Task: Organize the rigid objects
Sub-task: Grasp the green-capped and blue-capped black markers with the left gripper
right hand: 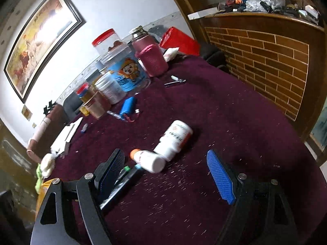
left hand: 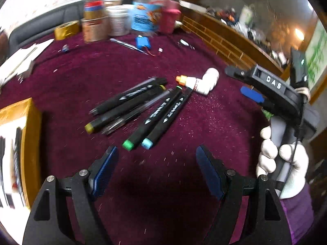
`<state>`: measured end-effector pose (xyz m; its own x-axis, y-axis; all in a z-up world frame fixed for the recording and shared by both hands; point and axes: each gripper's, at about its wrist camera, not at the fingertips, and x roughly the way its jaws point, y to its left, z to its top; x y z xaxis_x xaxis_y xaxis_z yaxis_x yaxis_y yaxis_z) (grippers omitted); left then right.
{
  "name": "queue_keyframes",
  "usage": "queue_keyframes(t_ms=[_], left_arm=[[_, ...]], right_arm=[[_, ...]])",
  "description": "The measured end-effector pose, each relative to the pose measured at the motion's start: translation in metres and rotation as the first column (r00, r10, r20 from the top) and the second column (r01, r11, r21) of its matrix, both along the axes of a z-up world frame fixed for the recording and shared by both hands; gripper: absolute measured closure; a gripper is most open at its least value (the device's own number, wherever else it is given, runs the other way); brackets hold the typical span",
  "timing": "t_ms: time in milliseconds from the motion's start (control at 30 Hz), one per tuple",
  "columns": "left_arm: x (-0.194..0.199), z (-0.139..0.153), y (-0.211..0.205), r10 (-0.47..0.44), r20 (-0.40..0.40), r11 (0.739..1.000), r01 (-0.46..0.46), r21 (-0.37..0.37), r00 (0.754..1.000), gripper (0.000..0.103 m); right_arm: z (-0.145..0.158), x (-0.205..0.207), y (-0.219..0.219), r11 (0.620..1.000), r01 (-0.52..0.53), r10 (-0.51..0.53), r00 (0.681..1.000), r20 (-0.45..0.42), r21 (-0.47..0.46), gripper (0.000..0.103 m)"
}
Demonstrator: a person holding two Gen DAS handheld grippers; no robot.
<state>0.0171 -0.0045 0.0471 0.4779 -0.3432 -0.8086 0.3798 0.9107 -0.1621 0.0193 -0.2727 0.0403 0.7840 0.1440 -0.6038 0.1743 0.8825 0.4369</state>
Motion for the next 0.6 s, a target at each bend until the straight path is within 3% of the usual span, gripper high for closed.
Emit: queue_keyframes(t_ms=[167, 300, 433, 600], left_arm=[[0.015, -0.019, -0.028, -0.036, 0.027, 0.994, 0.033, 0.107, 0.999, 0.028], [0.023, -0.029, -0.039, -0.040, 0.069, 0.981, 0.026, 0.190, 0.997, 0.063], [0.024, -0.031, -0.036, -0.036, 0.058, 0.988, 0.027, 0.150, 0.998, 0.076], [0.006, -0.030, -0.024, -0.036, 0.004, 0.996, 0.036, 0.085, 0.999, 0.077]], right_arm=[[-0.005, -0.004, -0.006, 1.000, 0.015, -0.015, 1.000, 0.005, -0.011, 0.024], [-0.013, 0.003, -0.004, 1.000, -0.008, 0.008, 1.000, -0.022, -0.011, 0.024], [-0.021, 0.009, -0.003, 1.000, -0.028, 0.027, 0.998, -0.065, -0.010, 0.024], [-0.026, 0.010, -0.006, 1.000, -0.028, 0.028, 0.996, -0.082, 0.008, 0.024]])
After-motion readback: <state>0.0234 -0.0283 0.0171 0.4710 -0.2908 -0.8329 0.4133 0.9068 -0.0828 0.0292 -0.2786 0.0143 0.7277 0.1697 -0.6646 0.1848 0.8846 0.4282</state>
